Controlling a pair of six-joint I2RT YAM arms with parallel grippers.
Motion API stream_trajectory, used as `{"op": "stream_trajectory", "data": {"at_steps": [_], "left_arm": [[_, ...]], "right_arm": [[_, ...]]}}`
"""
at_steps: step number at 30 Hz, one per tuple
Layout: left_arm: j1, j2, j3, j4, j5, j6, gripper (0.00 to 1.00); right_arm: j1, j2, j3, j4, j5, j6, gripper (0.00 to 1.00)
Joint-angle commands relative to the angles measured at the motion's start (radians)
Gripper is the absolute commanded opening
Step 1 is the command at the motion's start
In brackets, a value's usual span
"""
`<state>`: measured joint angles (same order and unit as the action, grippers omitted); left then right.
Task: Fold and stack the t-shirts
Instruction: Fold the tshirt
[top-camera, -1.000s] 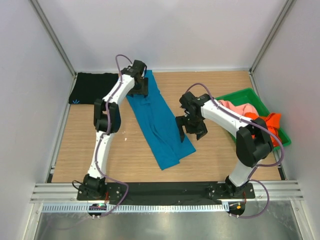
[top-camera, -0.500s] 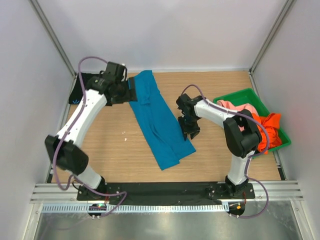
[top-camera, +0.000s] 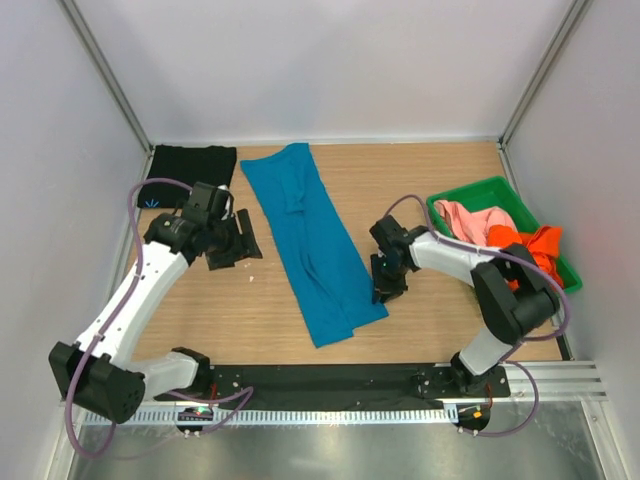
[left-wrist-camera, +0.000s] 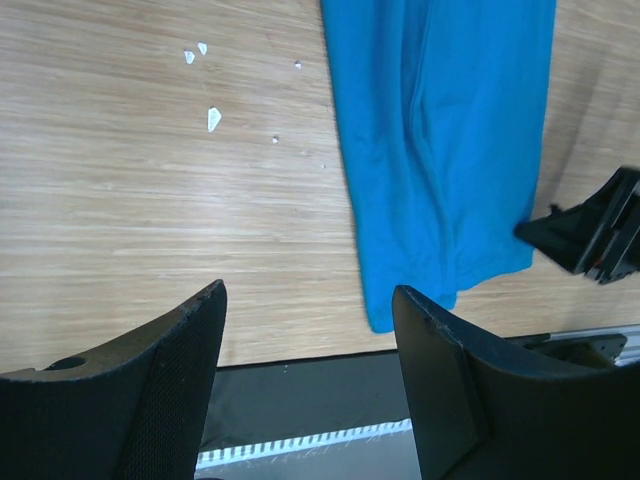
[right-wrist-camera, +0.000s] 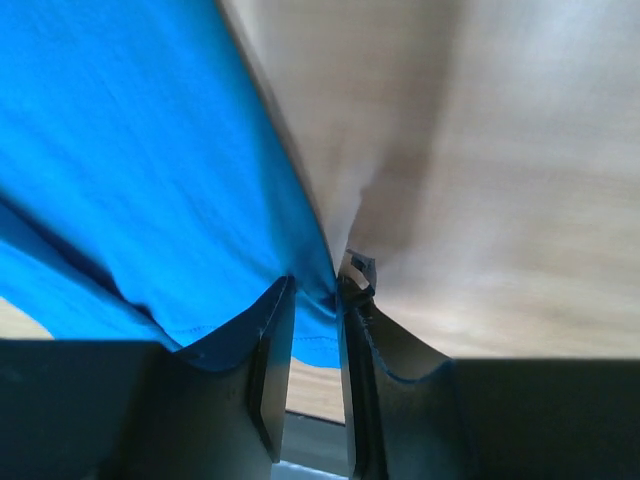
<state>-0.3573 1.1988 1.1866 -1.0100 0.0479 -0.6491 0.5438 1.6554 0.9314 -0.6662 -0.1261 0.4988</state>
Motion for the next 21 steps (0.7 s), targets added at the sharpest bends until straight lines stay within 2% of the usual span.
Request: {"op": "stream_trajectory", "data": {"at_steps": [1,5,7,9,10,13,15,16,17,21], "left_arm": [[0.003,-0.067,-0.051,0.011,0.009,-0.067,0.68],[0.004,-0.114,-0.117,0.024,-0.002,-0.102,0.68],[0.003,-0.133,-0.133,0.025,-0.009,-0.112,0.68],[0.003,-0.14,-0.148,0.027,-0.008,-0.118,0.68],[0.003,-0.14,-0.153,0.028,0.0,-0.118,0.68],[0.003,-0.133,-0.166,0.028,0.03,-0.119,0.68],[0.003,-0.136,-0.182,0.04,0.05,-0.132,0.68],[0.004,-0.139,-0.192,0.06,0.067,-0.139,0.67],[0.003,-0.151,-0.2,0.071,0.076,-0.147,0.67],[0.004,-0.176,-0.242,0.102,0.095,-0.178,0.65]], "right_arm": [[0.12,-0.061,-0.208,0.109,-0.061,0.237,0.32],[0.31,-0.216,-0.293,0.213,-0.052,0.49,0.34],[0.355,-0.29,-0.299,0.257,-0.032,0.578,0.36],[0.37,-0.327,-0.276,0.226,0.003,0.583,0.39],[0.369,-0.354,-0.24,0.208,0.026,0.554,0.4],[0.364,-0.353,-0.105,0.102,0.132,0.45,0.55],[0.343,-0.287,-0.019,0.024,0.193,0.301,0.6],[0.332,-0.254,0.082,-0.007,0.23,0.253,0.61],[0.323,-0.174,0.133,-0.03,0.256,0.154,0.61],[0.283,0.062,0.43,-0.156,0.367,-0.025,0.64]]}}
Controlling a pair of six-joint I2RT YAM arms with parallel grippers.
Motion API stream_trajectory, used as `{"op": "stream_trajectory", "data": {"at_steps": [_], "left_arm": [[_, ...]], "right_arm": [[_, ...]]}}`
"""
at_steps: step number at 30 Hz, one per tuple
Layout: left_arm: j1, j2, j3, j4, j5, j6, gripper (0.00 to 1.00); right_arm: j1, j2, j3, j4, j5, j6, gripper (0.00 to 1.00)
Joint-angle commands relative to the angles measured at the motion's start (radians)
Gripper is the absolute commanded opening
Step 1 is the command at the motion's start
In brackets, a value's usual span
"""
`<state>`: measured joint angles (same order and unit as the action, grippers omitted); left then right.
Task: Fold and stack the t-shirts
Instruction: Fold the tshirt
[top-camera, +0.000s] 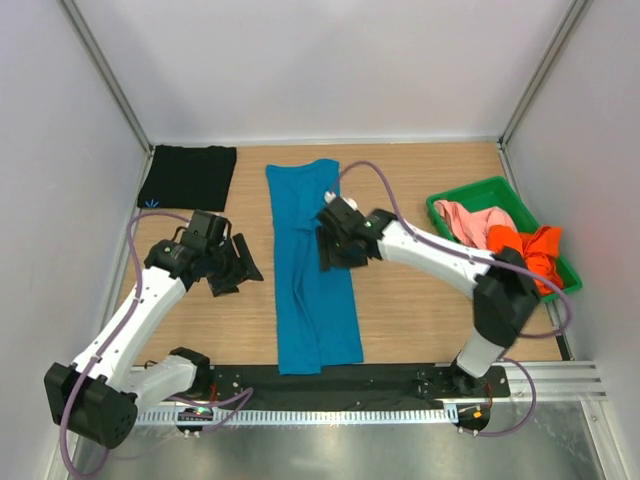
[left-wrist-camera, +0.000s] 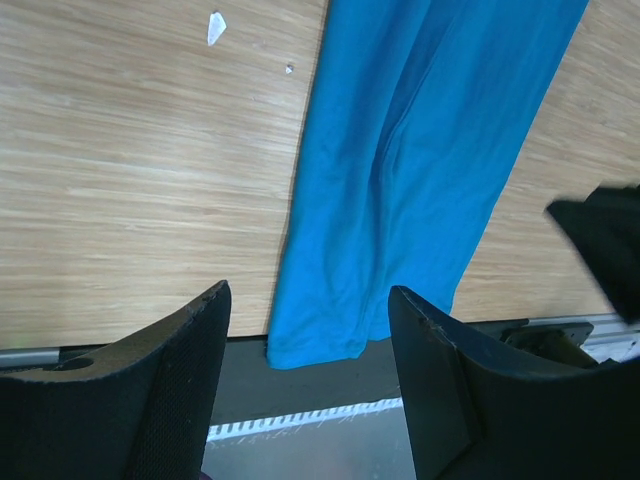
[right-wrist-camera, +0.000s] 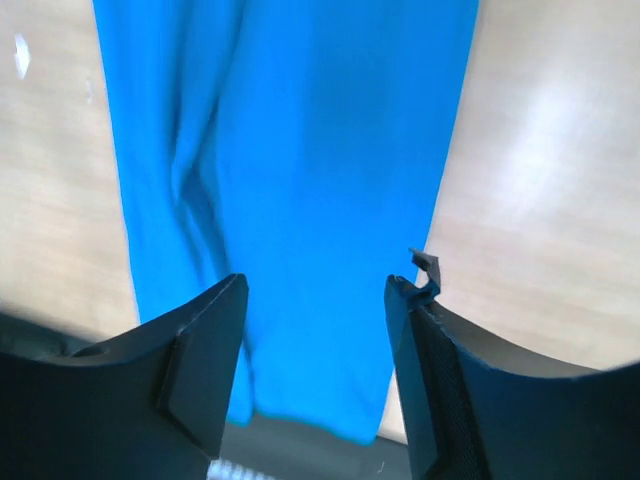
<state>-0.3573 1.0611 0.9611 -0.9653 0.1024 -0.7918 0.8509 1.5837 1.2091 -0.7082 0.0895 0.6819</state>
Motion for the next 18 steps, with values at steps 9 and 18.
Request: {"op": "stream_trajectory", "data": {"at_steps": [9,18], "left_arm": [[0.003,-0.044,-0.056,0.048,0.039,0.014,0.65],[0.003,0.042,-0.14,0.146,0.091,0.042,0.63]], "right_arm": [[-0.121,0.531,0.687,-0.101,0.228,-0.327,0.69],[-0.183,0.775,0.869,0.105,0.248,-0.404,0.58]]}}
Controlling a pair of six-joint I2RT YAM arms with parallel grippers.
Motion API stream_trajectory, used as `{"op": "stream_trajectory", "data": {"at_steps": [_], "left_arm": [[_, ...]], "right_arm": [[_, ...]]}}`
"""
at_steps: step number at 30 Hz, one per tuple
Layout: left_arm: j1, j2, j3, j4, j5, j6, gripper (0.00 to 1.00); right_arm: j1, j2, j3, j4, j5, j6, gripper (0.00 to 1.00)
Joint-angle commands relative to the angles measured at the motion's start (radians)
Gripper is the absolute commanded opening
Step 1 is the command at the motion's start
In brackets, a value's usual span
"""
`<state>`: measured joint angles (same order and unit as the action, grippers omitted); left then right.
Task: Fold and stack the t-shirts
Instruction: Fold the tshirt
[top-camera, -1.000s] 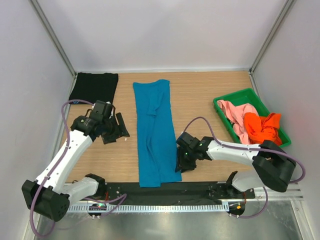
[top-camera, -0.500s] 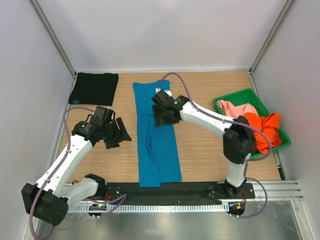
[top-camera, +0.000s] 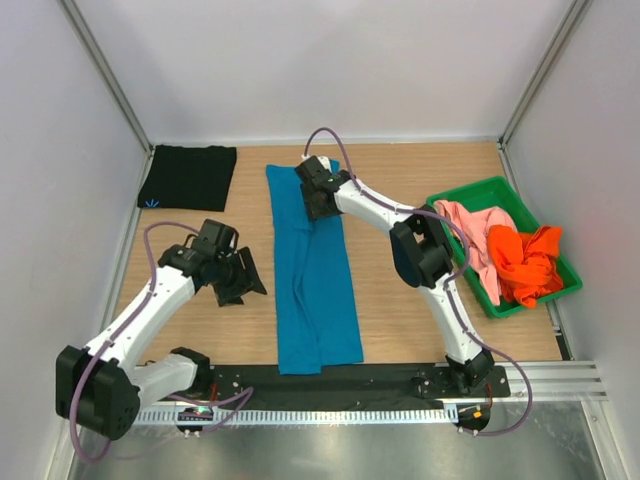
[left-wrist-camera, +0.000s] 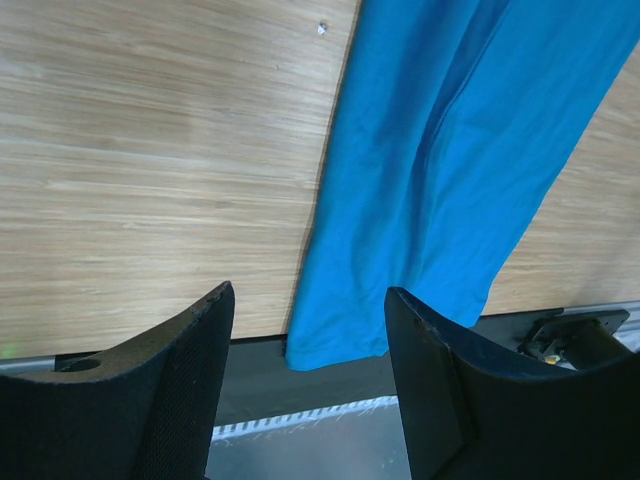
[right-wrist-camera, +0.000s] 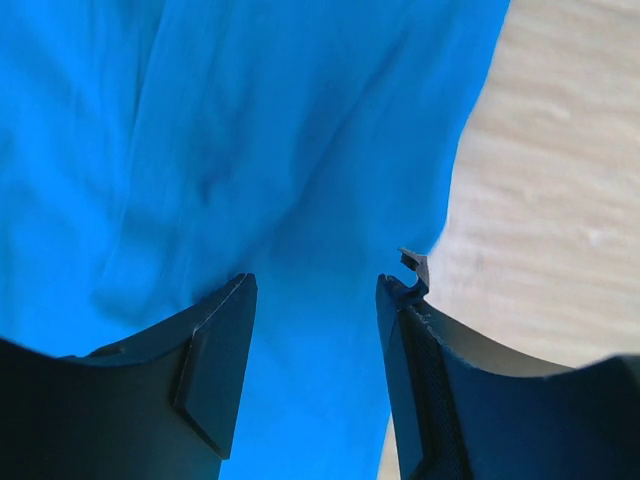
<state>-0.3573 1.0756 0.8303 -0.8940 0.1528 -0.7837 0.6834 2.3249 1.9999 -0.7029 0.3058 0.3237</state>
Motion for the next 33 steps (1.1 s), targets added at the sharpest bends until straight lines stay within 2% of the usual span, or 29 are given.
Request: {"op": "stream_trajectory", "data": {"at_steps": [1,5,9,12,18,23,28,30,33], "left_arm": [[0.003,0.04,-0.01,0.082,0.059,0.037,0.63],[0.001,0.121,-0.004,0.124,0.083,0.061,0.63],[0.003,0.179,0.03,0.116,0.073,0.08,0.63],[0.001,0.179,0.052,0.101,0.086,0.074,0.63],[-0.061,0.086,-0.017,0.093,0.073,-0.028,0.62],[-0.236,-0.043,-0.077,0.115,-0.008,-0.182,0.61],[-0.334,-0.095,-0.095,0.11,-0.084,-0.291,0.57],[-0.354,-0.118,-0.114,0.116,-0.098,-0.336,0.56],[-0.358,-0.086,-0.148,0.141,-0.091,-0.362,0.56]], "right_arm": [[-0.019,0.057,0.091,0.109,0.029,-0.051,0.58],[-0.056,0.168,0.187,0.12,0.039,-0.051,0.58],[-0.091,0.298,0.374,0.057,0.064,-0.038,0.59],[-0.102,0.295,0.434,0.031,0.03,-0.041,0.62],[-0.101,0.148,0.359,0.02,-0.062,-0.02,0.68],[-0.102,0.039,0.333,-0.058,-0.192,0.031,0.69],[-0.102,-0.059,0.156,0.021,-0.468,0.092,0.64],[-0.105,-0.082,0.08,0.057,-0.522,0.132,0.57],[-0.105,-0.079,0.034,0.1,-0.606,0.17,0.53]]}}
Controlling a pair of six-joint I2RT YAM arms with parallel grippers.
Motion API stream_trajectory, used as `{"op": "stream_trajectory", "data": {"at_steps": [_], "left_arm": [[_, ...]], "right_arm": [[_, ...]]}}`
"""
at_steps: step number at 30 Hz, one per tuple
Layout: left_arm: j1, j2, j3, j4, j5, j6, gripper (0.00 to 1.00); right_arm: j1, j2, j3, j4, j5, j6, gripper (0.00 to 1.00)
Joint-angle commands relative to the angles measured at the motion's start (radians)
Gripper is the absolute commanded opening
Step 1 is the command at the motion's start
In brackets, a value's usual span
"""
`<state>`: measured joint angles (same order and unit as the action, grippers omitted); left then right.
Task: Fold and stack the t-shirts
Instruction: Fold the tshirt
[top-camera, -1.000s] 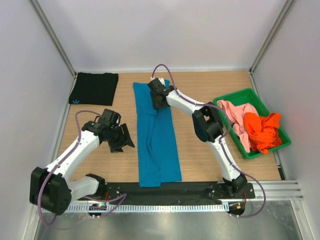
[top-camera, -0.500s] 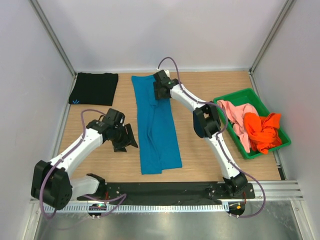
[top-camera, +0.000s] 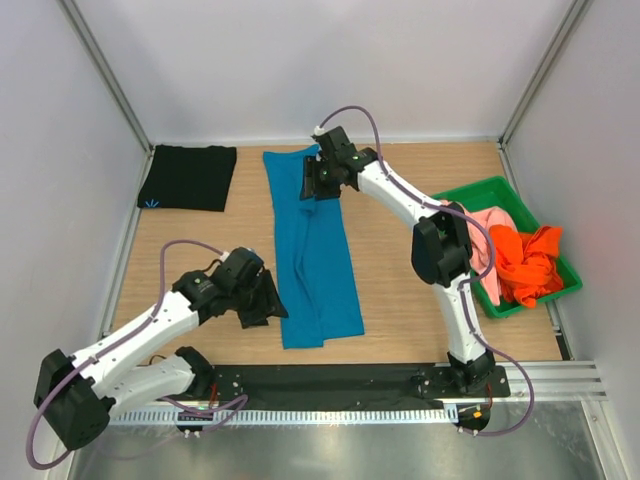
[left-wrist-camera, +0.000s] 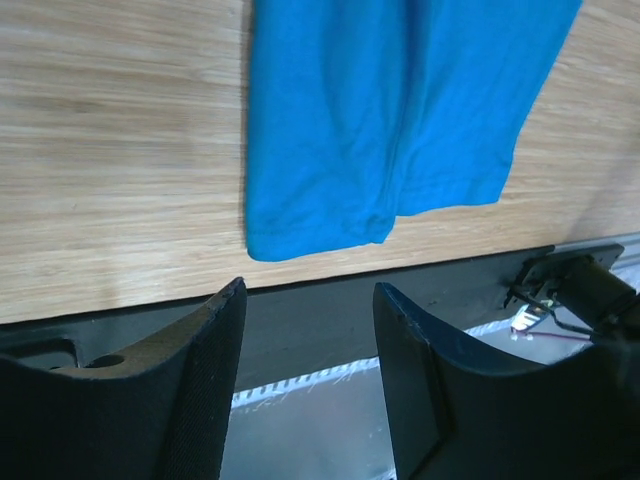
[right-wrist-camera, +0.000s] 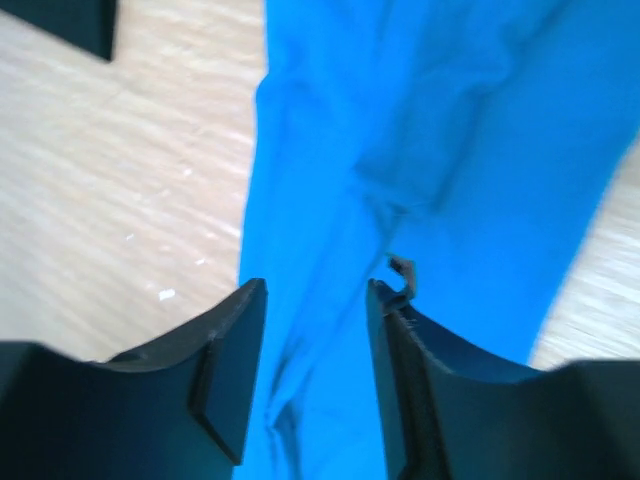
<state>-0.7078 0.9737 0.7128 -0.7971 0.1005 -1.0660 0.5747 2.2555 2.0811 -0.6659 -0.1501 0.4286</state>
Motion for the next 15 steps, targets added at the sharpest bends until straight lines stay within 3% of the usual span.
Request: {"op": "stream_trajectory", "data": {"at_steps": [1,4,15], "left_arm": [[-0.005,0.032,-0.036,0.058,-0.033,-0.08,0.55],[-0.007,0.101,-0.045,0.085,-0.042,-0.088,0.49],[-0.007,0.275,-0.098,0.263,0.028,-0.092,0.42]], "right_arm": [[0.005,-0.007,-0.053,0.078,-0.182,0.073,0.5],[0.001,0.021,-0.062,0.078,-0.203,0.079,0.41],[-0.024,0.079,-0.095,0.089,-0.21,0.055,0.32]]}}
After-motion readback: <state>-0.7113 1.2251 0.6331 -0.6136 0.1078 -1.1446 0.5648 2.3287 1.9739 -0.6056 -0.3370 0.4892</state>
